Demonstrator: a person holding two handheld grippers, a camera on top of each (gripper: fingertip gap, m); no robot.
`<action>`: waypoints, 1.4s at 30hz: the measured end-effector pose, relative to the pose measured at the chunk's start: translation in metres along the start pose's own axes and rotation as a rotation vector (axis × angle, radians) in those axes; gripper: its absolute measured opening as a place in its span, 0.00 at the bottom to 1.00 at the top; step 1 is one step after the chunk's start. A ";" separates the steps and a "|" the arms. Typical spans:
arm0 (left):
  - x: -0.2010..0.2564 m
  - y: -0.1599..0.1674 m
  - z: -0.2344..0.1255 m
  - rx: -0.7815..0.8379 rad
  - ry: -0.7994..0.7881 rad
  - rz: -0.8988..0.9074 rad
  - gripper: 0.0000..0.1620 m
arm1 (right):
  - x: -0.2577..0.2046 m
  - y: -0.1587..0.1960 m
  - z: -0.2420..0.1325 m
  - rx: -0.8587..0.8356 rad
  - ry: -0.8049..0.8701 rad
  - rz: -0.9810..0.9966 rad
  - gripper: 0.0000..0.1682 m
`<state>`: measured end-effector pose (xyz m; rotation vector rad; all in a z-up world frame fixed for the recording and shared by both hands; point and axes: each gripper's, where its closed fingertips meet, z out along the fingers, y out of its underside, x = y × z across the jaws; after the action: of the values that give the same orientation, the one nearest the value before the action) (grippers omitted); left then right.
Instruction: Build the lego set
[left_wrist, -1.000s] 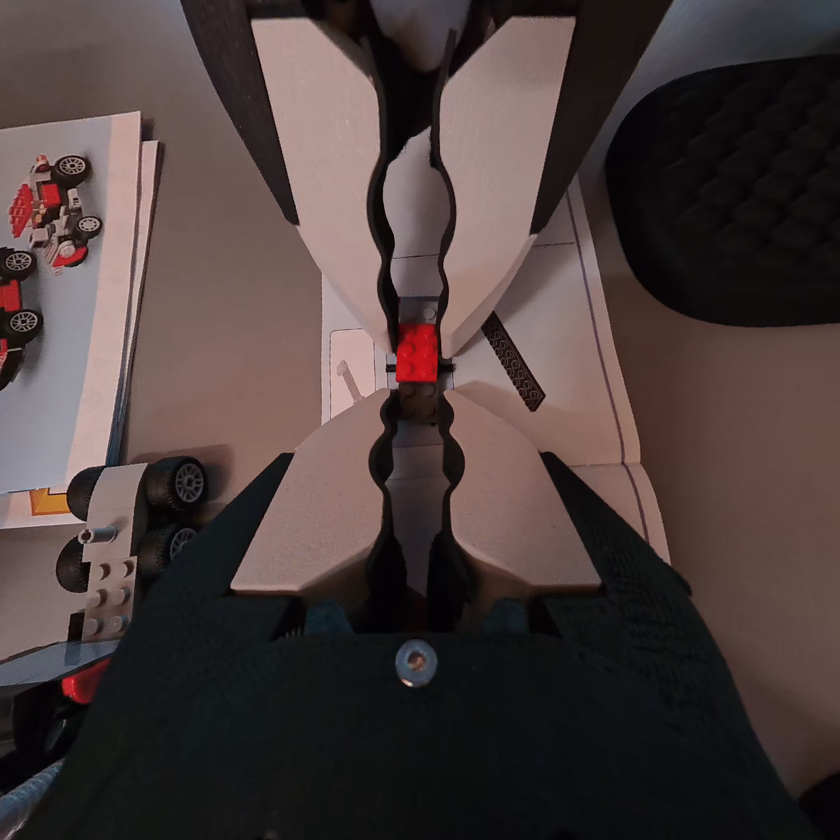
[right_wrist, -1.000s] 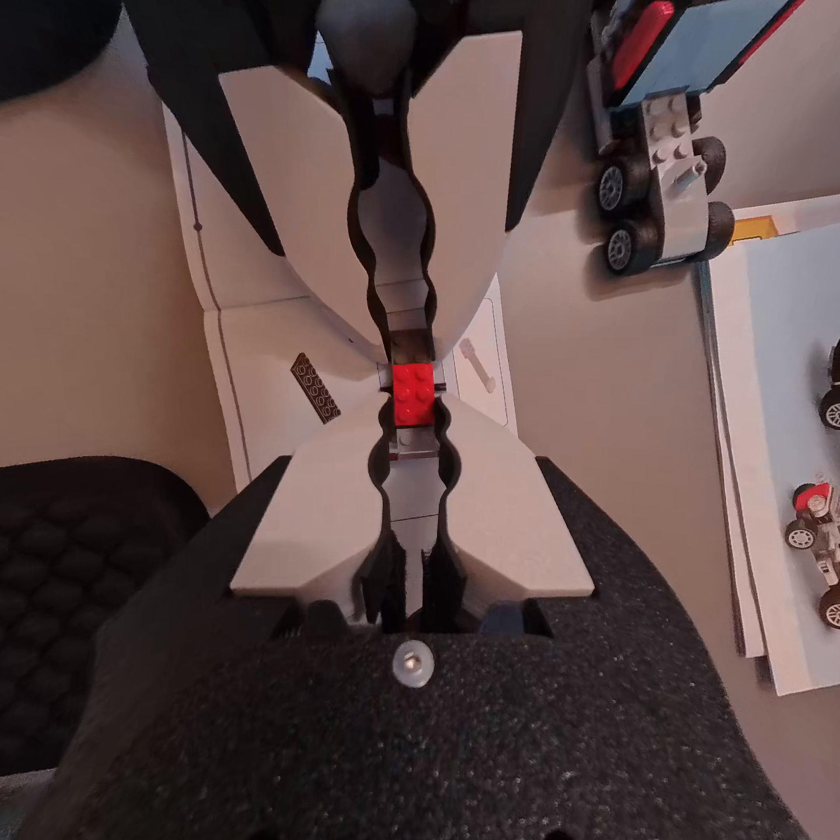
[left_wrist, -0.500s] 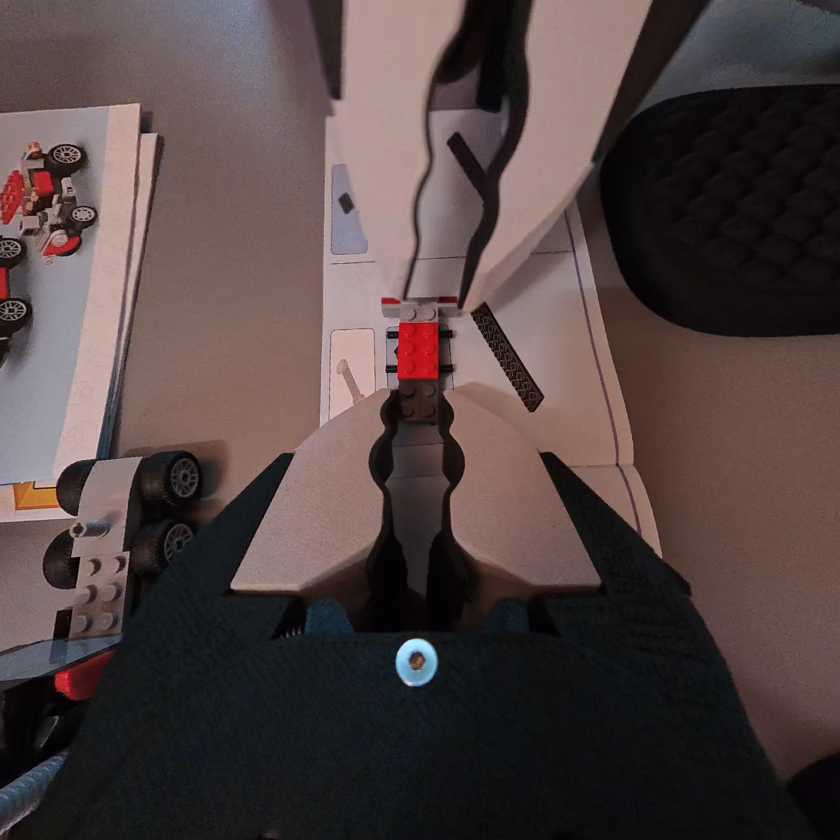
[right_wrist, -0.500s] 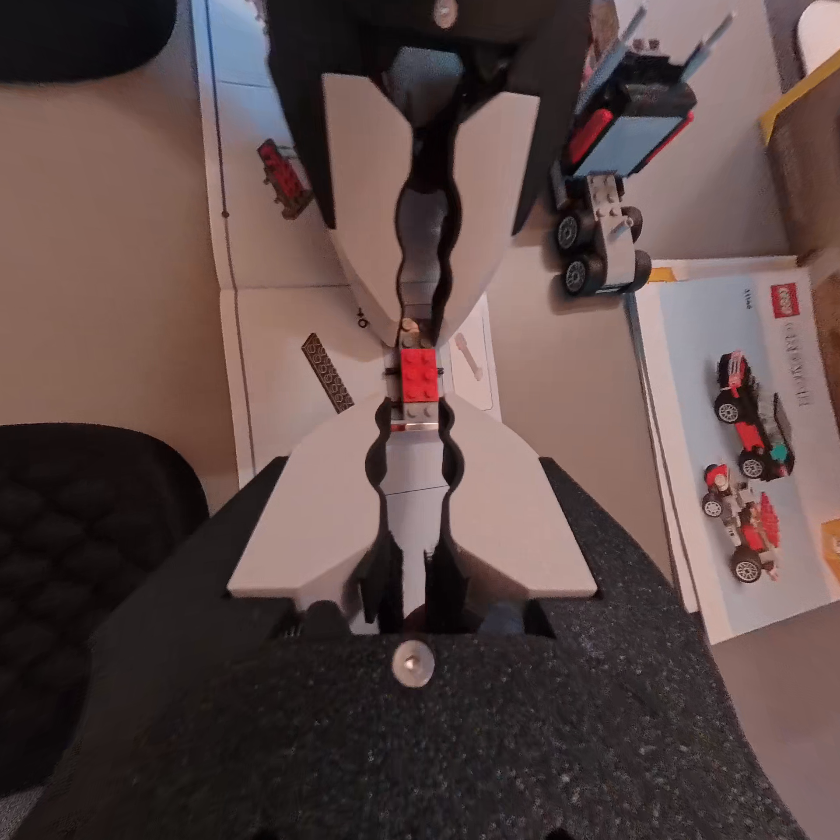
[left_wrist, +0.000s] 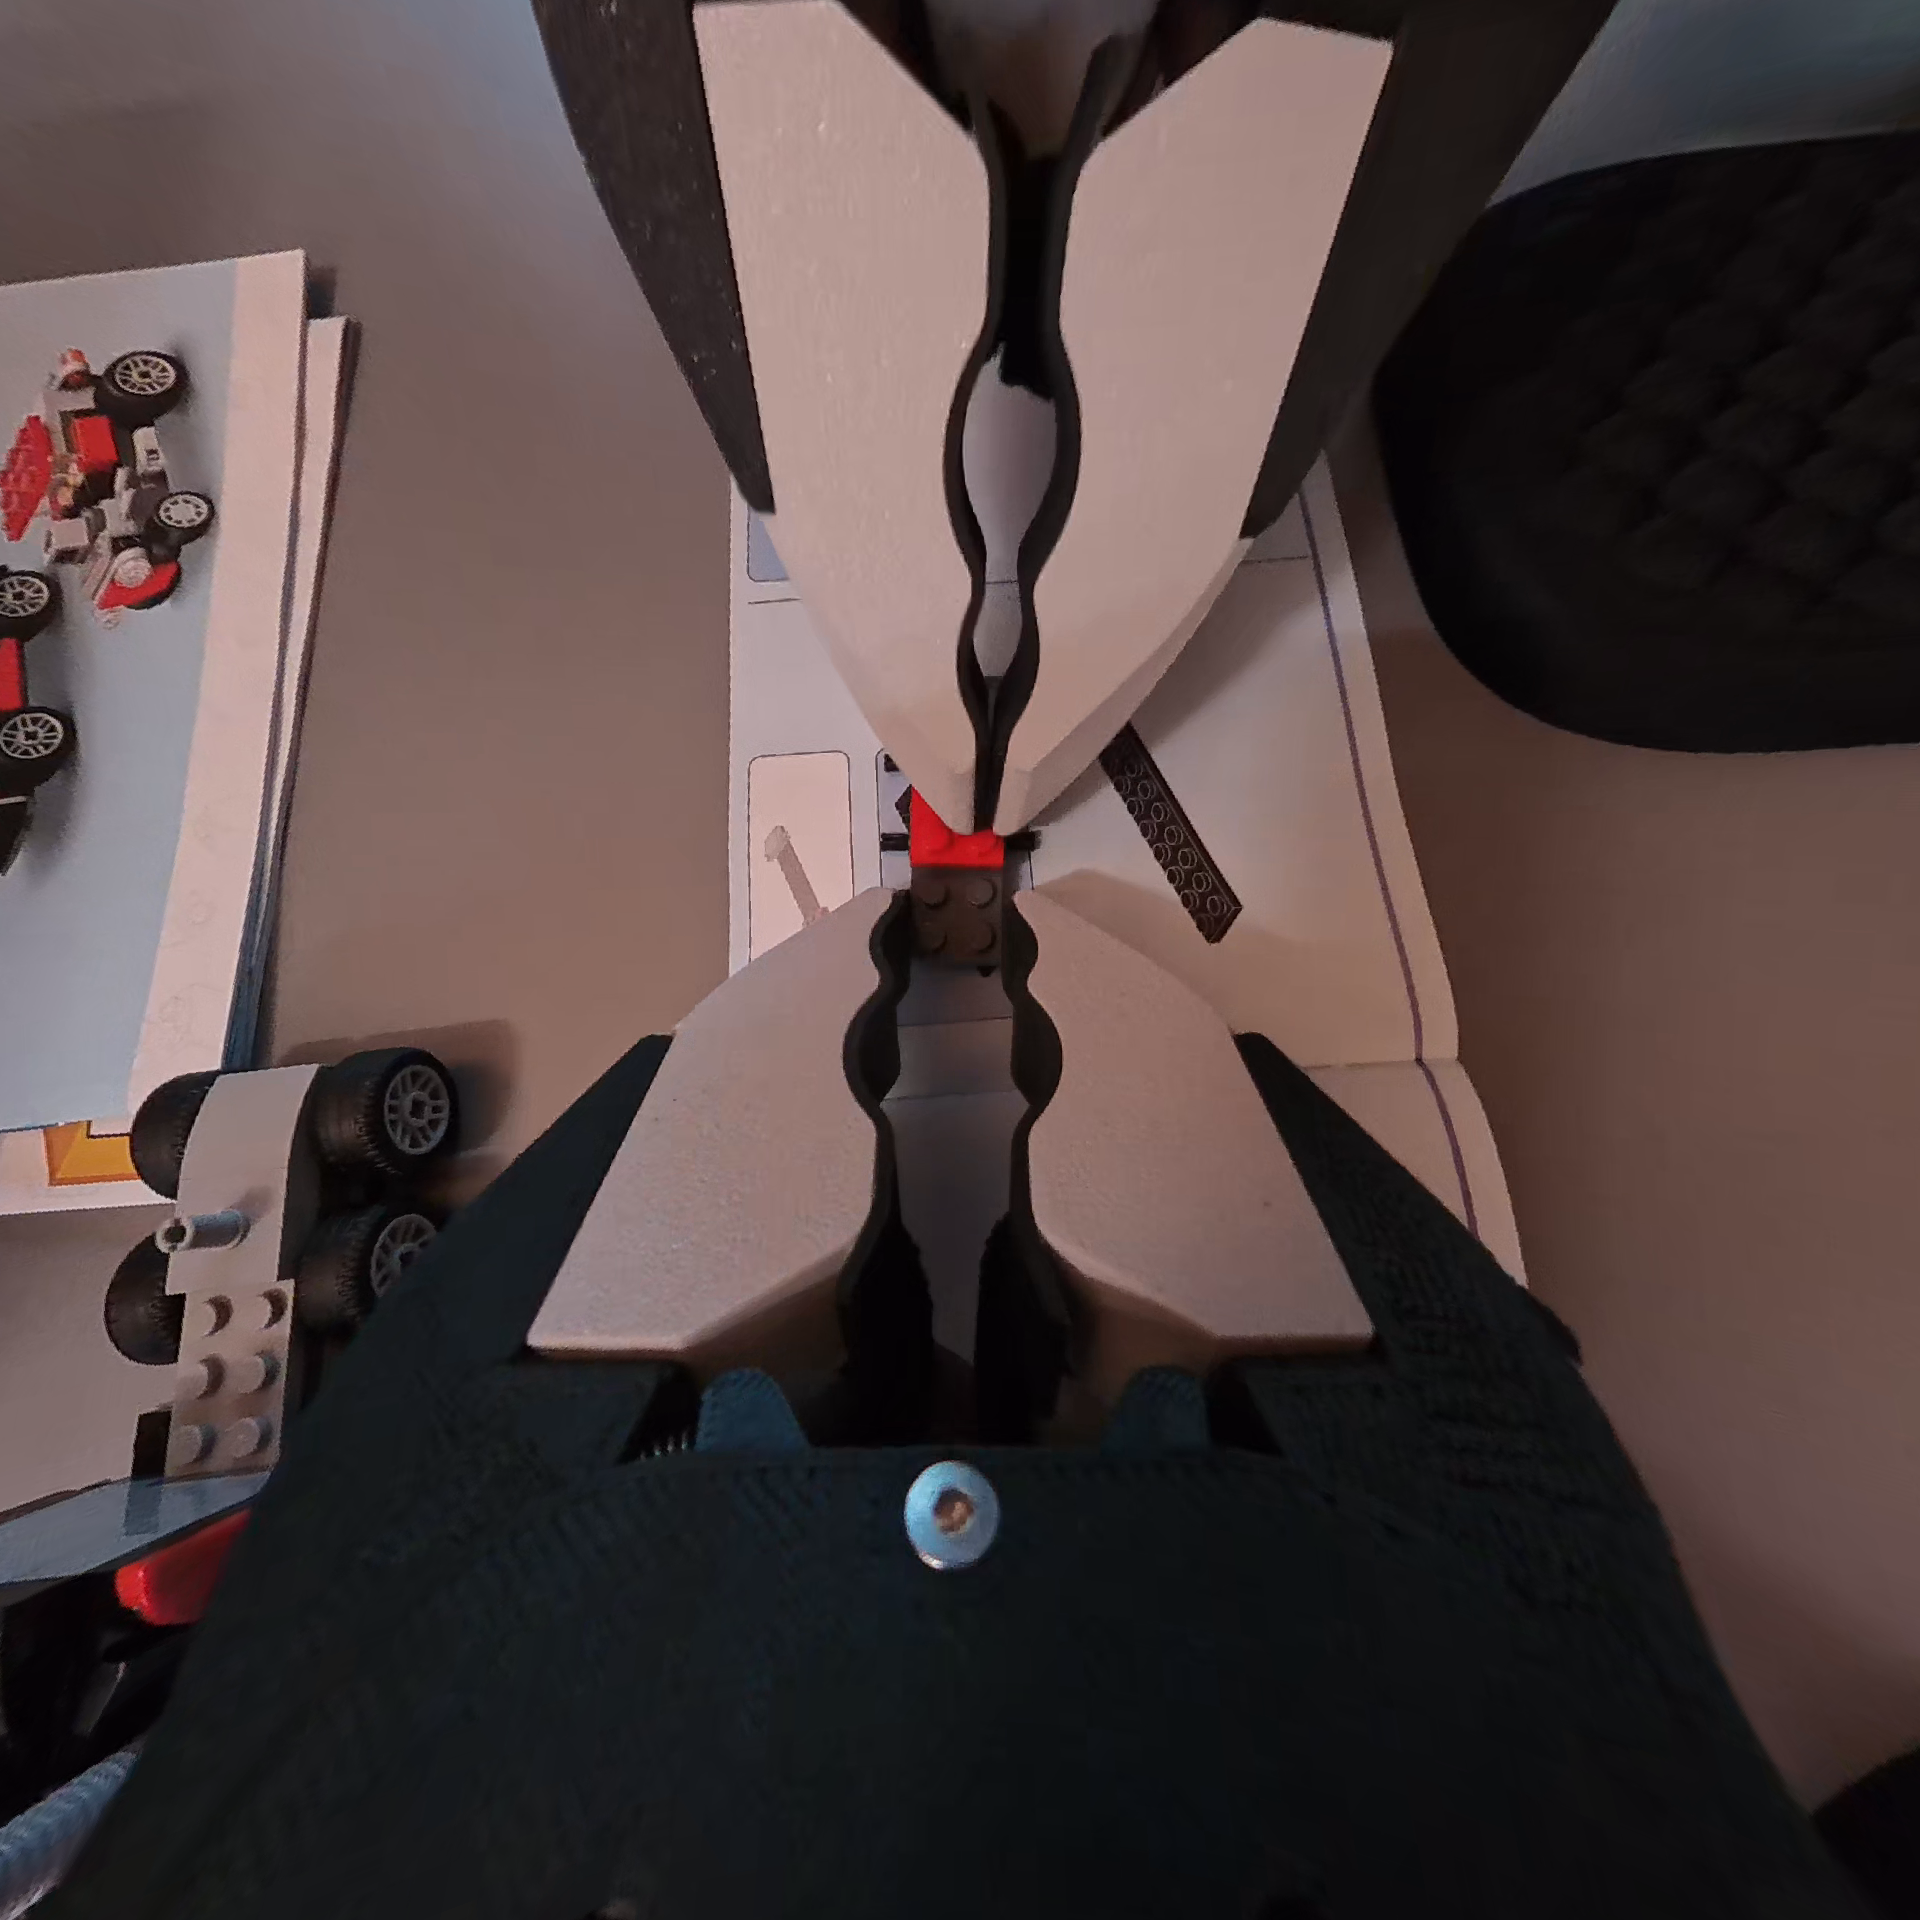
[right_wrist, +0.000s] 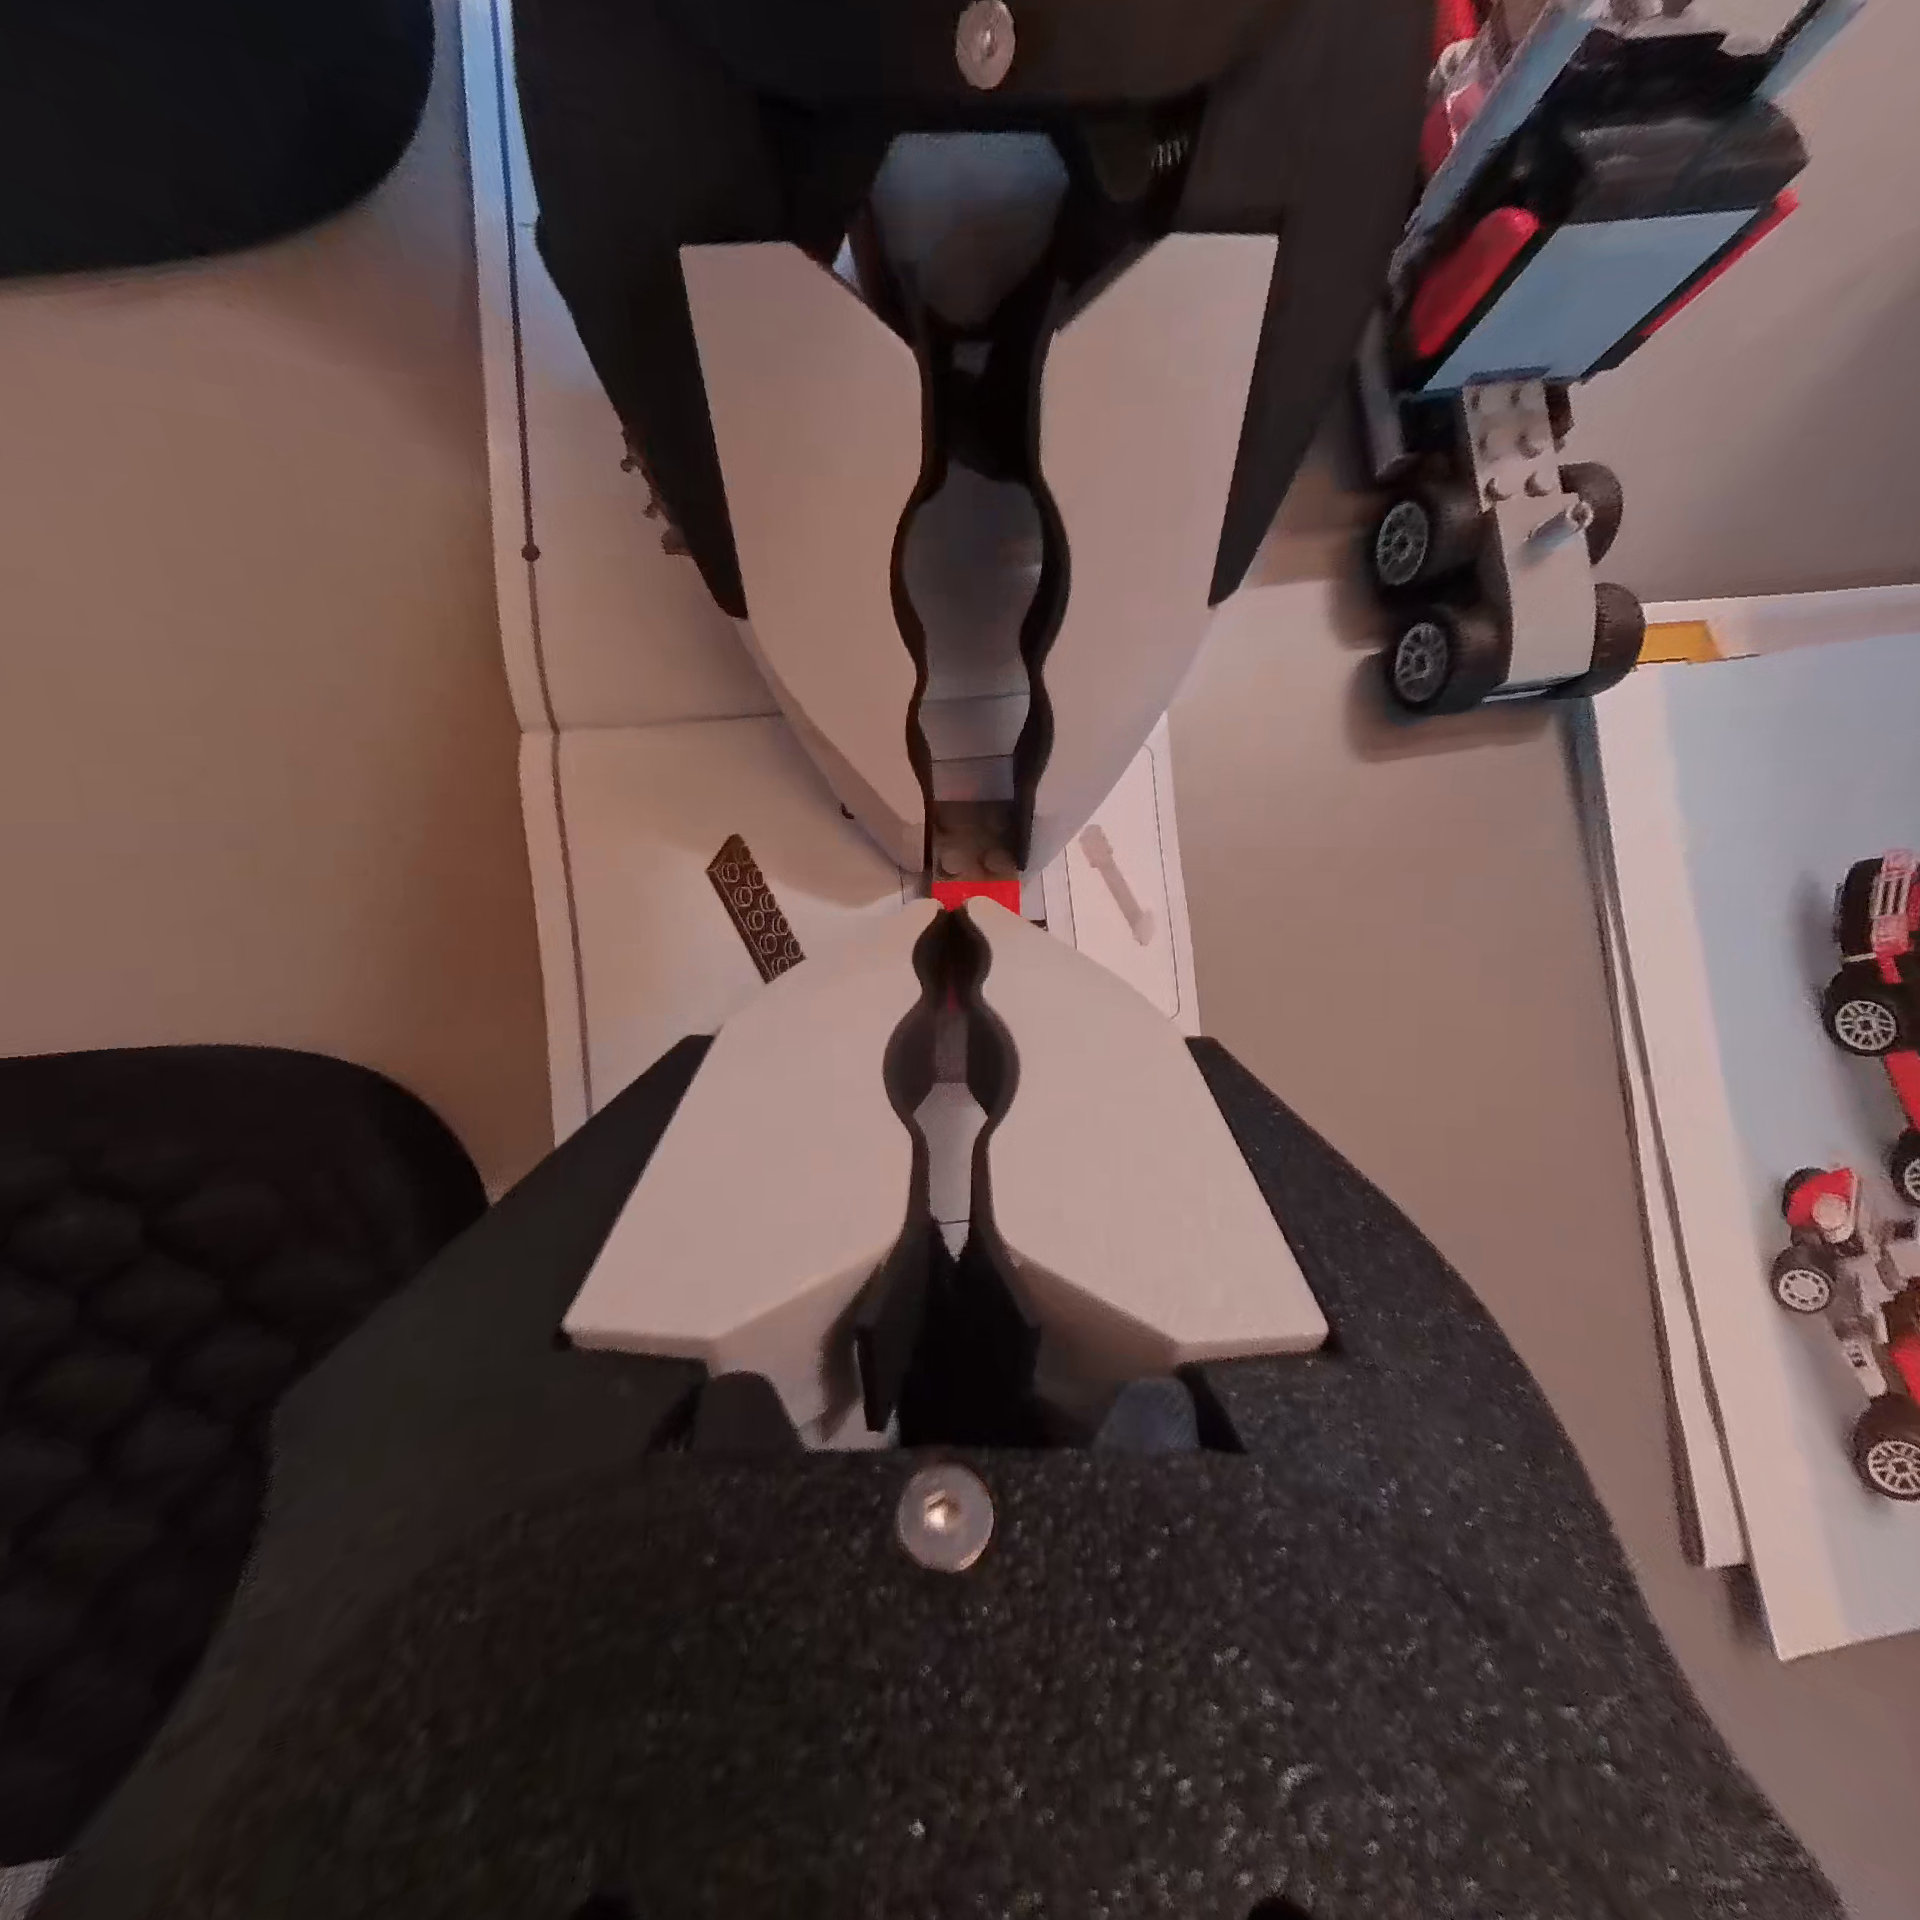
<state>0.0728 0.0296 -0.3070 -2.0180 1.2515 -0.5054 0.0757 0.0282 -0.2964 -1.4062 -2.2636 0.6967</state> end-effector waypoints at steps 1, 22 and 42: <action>0.000 0.000 0.000 0.000 0.001 0.000 0.10 | 0.000 0.000 0.000 -0.004 -0.002 0.005 0.00; 0.002 -0.001 0.001 0.007 0.017 0.011 0.10 | 0.000 0.002 -0.006 0.038 -0.237 0.197 0.01; 0.003 0.001 -0.001 0.004 0.029 -0.005 0.10 | 0.006 0.009 -0.010 -0.125 -0.071 0.062 0.04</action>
<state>0.0732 0.0262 -0.3075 -2.0174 1.2625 -0.5407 0.0852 0.0387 -0.2930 -1.5375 -2.3637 0.6437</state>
